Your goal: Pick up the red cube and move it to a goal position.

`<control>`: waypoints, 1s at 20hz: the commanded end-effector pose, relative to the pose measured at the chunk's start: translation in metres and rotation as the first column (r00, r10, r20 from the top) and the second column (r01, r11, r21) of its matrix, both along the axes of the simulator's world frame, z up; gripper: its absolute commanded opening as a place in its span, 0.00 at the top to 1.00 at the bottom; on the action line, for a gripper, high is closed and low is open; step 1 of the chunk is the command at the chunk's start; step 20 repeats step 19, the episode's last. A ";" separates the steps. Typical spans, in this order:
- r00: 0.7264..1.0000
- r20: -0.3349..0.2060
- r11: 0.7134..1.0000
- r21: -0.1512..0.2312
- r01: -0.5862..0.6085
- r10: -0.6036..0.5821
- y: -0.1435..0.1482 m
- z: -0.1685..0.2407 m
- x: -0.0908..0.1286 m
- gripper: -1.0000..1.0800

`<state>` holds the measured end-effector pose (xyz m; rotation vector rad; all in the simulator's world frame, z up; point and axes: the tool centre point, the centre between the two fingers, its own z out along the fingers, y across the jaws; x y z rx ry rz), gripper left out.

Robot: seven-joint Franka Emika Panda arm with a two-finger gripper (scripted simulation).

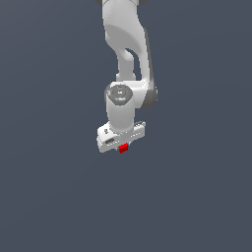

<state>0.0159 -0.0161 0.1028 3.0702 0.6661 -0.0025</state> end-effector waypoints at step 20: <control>1.000 0.002 1.000 0.000 0.000 0.000 0.032 0.089 -0.032 1.00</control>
